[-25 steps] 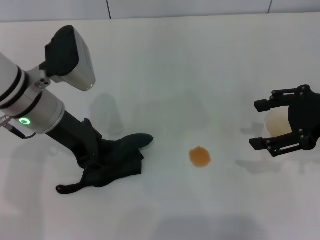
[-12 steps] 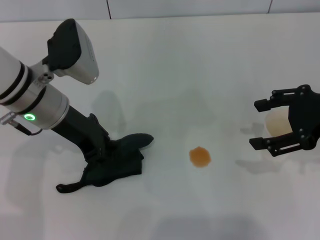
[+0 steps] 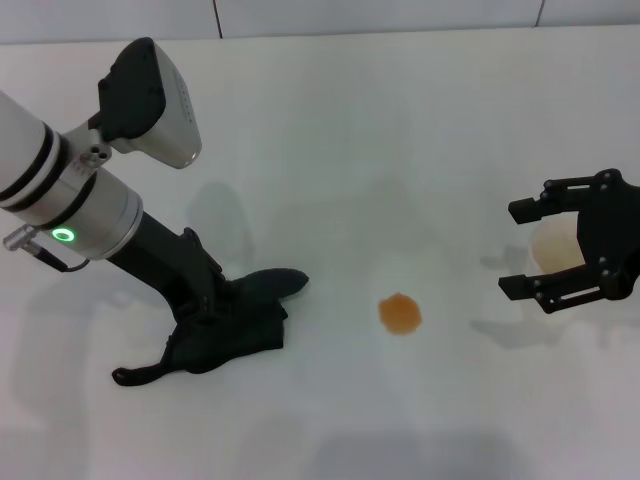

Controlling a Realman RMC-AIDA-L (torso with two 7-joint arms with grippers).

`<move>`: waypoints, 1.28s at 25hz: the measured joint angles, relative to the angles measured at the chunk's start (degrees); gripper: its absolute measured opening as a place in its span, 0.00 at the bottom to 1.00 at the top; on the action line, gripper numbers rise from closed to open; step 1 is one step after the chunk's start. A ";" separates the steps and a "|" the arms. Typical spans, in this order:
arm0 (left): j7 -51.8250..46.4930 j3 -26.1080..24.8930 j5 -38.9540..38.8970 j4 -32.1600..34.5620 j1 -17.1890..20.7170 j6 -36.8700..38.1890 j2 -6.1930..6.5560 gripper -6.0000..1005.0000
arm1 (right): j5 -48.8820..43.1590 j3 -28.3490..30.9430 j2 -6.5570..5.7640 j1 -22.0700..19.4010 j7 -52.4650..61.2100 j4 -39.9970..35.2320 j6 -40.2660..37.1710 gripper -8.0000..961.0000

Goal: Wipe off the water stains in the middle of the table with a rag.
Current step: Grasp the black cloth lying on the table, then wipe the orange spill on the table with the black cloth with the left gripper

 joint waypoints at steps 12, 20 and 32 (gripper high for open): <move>0.73 0.24 -1.34 0.23 0.00 0.29 0.12 0.18 | 0.06 0.00 0.00 -0.06 0.11 0.00 -0.07 0.87; 1.10 0.62 -1.67 0.13 0.00 0.83 0.10 0.13 | 0.11 0.00 0.00 -0.27 0.13 -0.06 -0.07 0.87; 3.37 2.47 -3.72 0.49 0.03 1.91 0.11 0.12 | 0.80 0.00 0.00 -0.58 0.12 -0.08 0.00 0.87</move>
